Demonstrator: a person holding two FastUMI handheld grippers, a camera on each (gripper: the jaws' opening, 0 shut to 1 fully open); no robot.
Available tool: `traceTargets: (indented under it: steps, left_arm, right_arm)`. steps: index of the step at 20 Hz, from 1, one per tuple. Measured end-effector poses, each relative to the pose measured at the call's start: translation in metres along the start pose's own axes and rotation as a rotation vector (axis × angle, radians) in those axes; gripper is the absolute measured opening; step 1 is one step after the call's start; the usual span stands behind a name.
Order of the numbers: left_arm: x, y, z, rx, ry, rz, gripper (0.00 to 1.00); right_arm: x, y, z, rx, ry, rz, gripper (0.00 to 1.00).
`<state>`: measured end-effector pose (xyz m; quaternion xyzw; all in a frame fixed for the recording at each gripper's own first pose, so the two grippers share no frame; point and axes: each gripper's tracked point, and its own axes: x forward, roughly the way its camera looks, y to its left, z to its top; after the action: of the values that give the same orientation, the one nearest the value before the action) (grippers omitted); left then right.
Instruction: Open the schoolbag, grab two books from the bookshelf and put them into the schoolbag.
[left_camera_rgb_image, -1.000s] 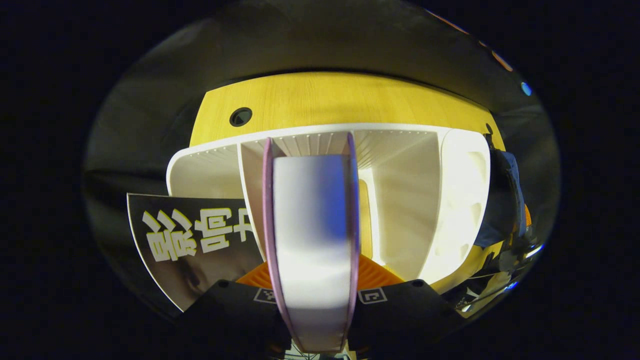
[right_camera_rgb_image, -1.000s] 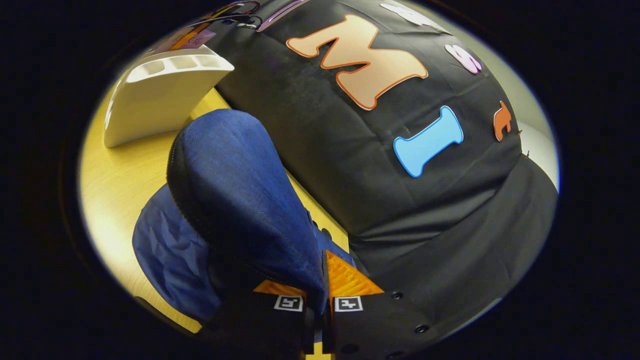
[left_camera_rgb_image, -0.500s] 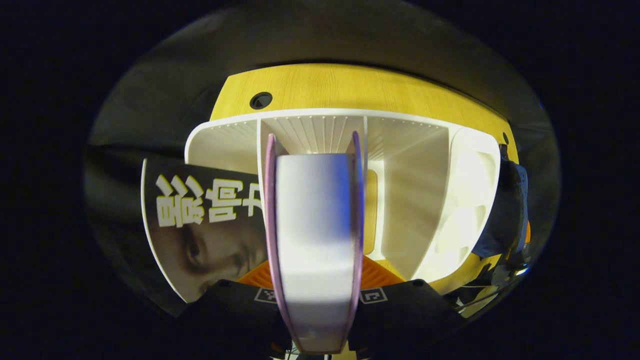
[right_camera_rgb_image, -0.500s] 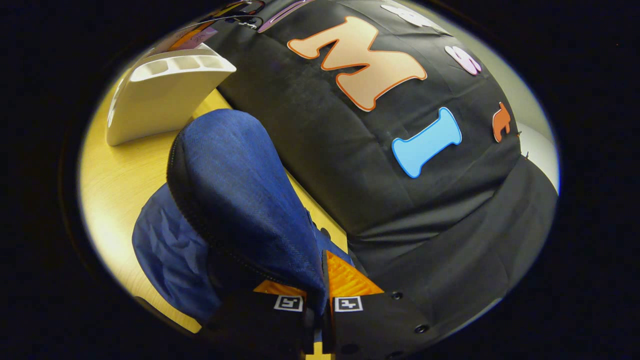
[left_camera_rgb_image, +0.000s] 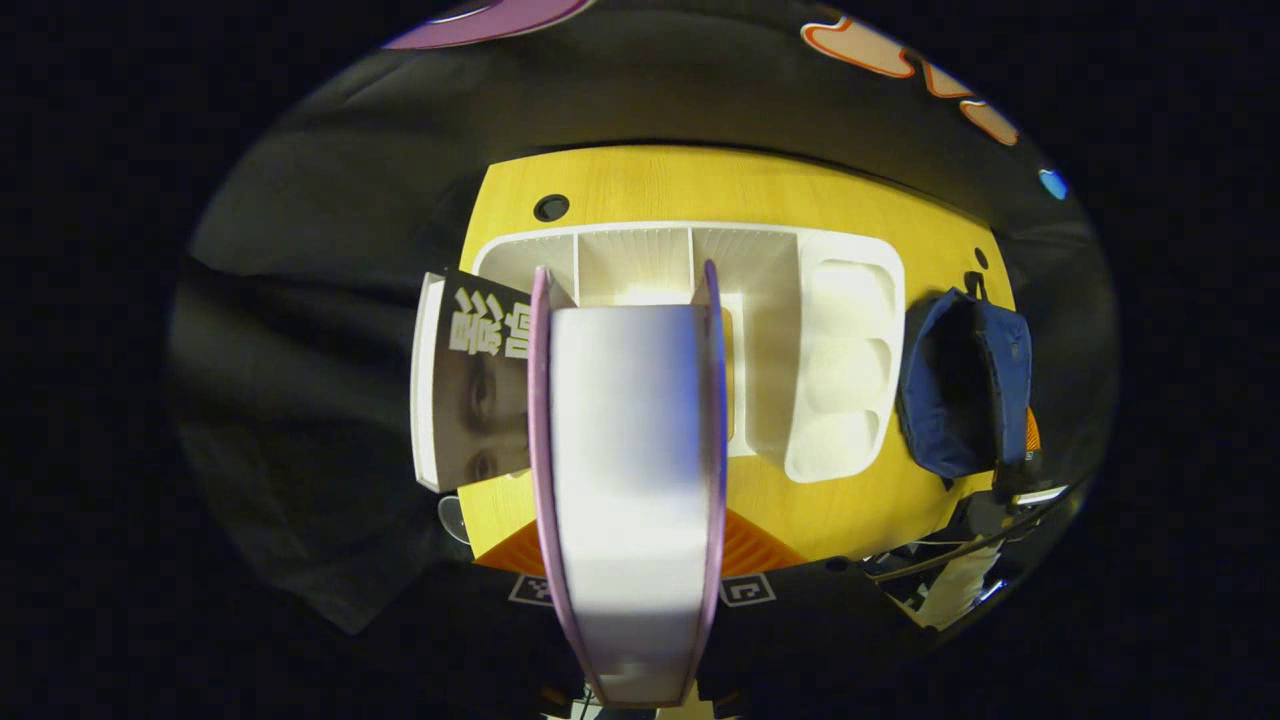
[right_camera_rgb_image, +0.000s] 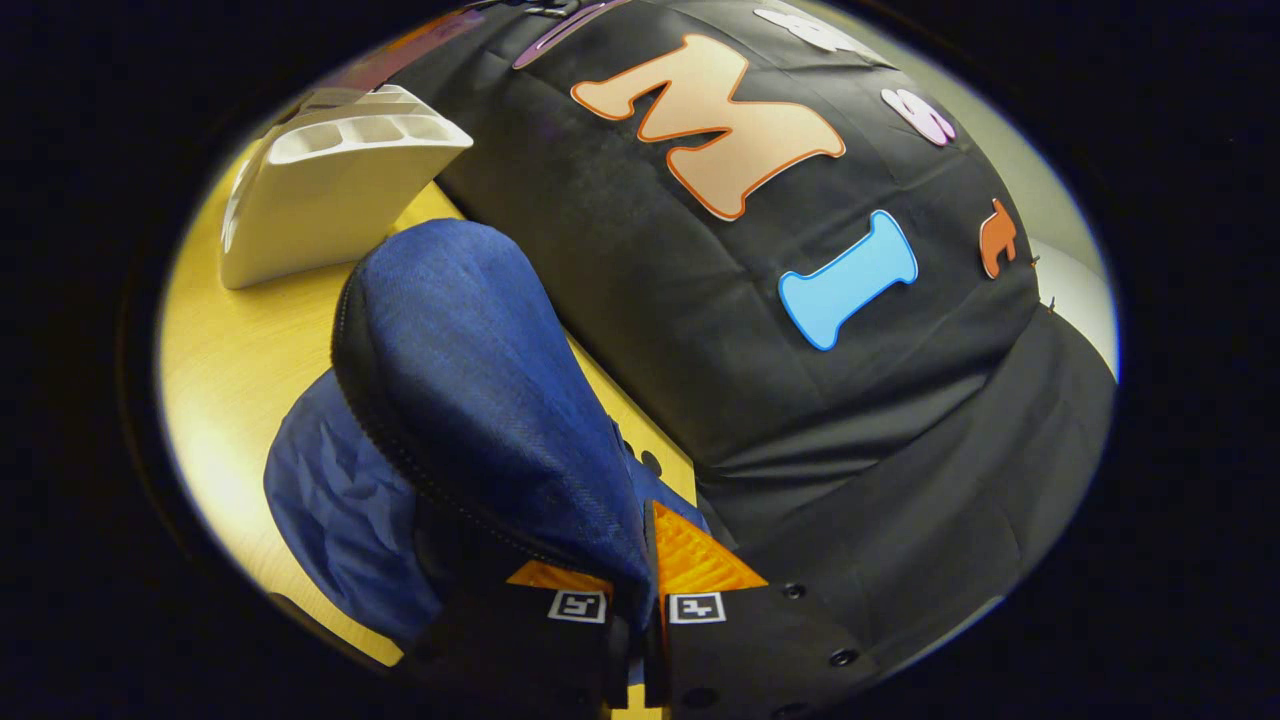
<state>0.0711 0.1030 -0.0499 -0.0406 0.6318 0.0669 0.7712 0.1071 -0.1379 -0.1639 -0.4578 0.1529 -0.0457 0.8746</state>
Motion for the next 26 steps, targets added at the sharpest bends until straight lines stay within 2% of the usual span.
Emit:
traceTargets:
  steps: [5,9,11,18,26]
  left_arm:
    - [-0.060,-0.026,-0.012,-0.045,-0.071,-0.066,0.40]
    - [-0.092,-0.059,-0.005,-0.018,-0.140,-0.103,0.40]
    - [-0.095,-0.088,0.003,0.003,-0.178,-0.153,0.40]
    - [-0.058,-0.231,0.039,-0.010,-0.192,-0.489,0.40]
    - [0.025,-0.317,0.058,-0.056,-0.211,-0.642,0.39]
  right_arm:
    - [-0.002,-0.005,-0.002,0.014,-0.012,0.002,0.07]
    - [-0.001,-0.016,-0.002,0.075,-0.020,-0.003,0.09]
    - [0.000,-0.019,-0.002,0.108,-0.021,-0.003,0.07]
    - [0.004,-0.030,-0.001,0.202,-0.007,0.005,0.07]
    - [0.005,-0.035,0.000,0.246,0.006,0.006,0.07]
